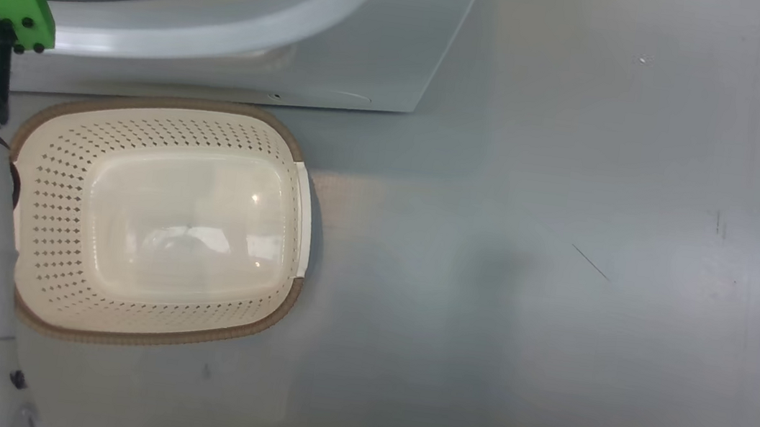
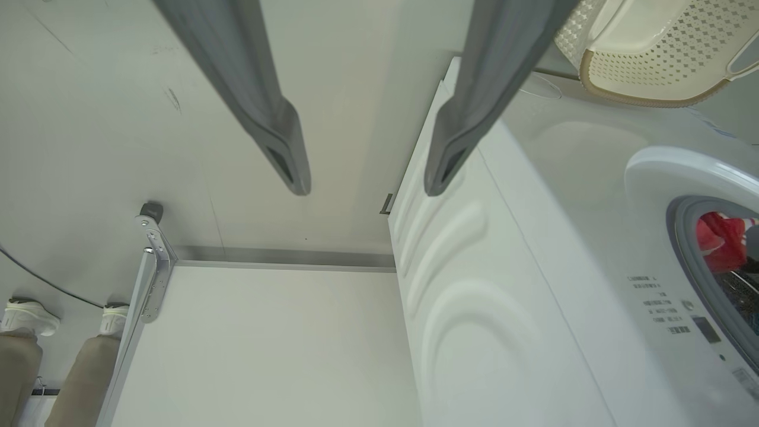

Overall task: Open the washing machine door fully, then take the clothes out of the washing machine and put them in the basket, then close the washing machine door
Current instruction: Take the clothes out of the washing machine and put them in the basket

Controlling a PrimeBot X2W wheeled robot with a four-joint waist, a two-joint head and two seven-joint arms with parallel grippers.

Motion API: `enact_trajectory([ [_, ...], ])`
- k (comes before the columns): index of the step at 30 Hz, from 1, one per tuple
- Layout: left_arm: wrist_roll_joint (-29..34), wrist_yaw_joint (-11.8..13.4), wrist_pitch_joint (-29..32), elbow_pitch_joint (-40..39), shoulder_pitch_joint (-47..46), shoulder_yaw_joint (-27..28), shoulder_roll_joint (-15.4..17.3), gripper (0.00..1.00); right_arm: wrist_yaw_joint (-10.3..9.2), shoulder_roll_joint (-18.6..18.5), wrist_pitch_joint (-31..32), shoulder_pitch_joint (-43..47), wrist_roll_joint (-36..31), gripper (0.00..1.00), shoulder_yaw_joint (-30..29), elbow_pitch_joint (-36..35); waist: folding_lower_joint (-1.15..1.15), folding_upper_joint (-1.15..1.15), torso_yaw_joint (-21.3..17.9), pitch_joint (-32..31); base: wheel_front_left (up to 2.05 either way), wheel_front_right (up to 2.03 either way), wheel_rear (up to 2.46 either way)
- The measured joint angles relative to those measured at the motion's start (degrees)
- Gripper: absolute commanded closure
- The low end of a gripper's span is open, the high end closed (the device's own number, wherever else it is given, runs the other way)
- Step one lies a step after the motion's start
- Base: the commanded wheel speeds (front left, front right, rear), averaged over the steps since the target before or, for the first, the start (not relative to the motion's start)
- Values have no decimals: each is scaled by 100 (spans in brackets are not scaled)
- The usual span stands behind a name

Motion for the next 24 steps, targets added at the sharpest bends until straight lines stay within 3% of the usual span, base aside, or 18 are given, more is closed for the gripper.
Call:
enact_trajectory([
  [24, -531, -750, -999, 123, 1206, -91, -120, 100, 0, 299, 0, 363, -146, 0, 254, 254, 0, 0, 454, -1288, 0, 0, 0],
])
